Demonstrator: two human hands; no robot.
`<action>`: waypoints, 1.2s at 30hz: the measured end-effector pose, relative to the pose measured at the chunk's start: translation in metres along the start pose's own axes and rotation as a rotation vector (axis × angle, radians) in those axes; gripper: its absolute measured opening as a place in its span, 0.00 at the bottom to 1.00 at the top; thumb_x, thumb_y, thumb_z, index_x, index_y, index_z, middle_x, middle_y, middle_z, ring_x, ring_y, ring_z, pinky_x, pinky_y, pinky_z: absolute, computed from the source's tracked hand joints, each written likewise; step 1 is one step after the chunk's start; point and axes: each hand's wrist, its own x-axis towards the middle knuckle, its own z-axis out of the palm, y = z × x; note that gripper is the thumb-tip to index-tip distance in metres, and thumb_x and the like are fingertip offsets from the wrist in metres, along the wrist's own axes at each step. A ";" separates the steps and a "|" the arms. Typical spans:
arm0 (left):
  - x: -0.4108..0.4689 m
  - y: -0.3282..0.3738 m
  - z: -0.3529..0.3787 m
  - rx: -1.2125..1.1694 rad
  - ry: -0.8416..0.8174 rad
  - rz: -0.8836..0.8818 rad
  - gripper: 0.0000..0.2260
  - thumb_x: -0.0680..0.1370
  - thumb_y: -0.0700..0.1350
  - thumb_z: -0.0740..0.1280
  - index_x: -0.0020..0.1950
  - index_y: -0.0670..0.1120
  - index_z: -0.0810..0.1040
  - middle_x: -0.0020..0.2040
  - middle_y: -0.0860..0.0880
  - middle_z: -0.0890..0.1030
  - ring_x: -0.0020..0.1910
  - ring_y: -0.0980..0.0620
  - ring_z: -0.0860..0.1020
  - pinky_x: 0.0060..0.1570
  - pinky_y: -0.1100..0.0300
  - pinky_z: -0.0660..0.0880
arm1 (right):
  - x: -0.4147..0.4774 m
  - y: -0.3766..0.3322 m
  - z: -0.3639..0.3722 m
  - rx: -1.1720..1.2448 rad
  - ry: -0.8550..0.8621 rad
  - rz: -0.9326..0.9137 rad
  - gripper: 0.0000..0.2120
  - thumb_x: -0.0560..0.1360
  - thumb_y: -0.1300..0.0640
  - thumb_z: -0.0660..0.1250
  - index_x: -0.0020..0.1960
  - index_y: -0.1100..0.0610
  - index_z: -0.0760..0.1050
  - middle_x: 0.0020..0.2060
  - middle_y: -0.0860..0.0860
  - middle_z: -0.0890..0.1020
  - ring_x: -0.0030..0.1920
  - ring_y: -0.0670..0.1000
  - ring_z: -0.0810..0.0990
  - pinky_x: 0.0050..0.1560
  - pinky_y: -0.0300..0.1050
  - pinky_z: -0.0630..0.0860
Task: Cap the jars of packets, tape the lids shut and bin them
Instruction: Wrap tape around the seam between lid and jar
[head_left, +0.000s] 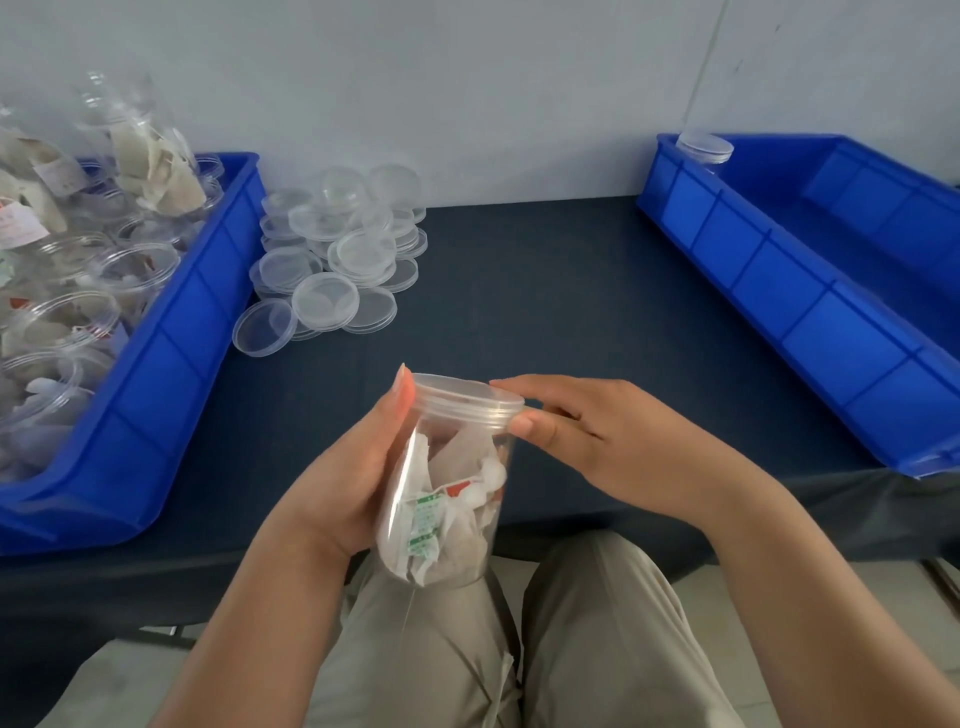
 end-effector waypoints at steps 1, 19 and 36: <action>0.000 0.001 0.000 0.026 0.019 -0.007 0.41 0.76 0.76 0.65 0.74 0.45 0.79 0.64 0.40 0.83 0.61 0.43 0.82 0.57 0.52 0.81 | 0.001 0.001 0.000 0.017 -0.004 -0.001 0.21 0.80 0.21 0.48 0.68 0.22 0.68 0.61 0.22 0.76 0.62 0.30 0.75 0.56 0.26 0.73; 0.003 -0.012 0.029 0.836 0.611 0.281 0.41 0.61 0.74 0.75 0.71 0.65 0.68 0.62 0.74 0.75 0.64 0.70 0.75 0.54 0.79 0.70 | -0.009 -0.003 0.031 -0.205 0.195 0.139 0.25 0.81 0.29 0.51 0.71 0.37 0.71 0.50 0.43 0.82 0.50 0.45 0.80 0.52 0.49 0.80; -0.015 0.010 0.010 0.181 0.454 0.153 0.47 0.57 0.72 0.83 0.68 0.47 0.80 0.58 0.42 0.86 0.55 0.43 0.86 0.48 0.52 0.83 | -0.013 0.010 -0.016 -0.176 0.012 0.014 0.22 0.79 0.24 0.50 0.70 0.29 0.64 0.51 0.28 0.76 0.51 0.36 0.78 0.37 0.35 0.71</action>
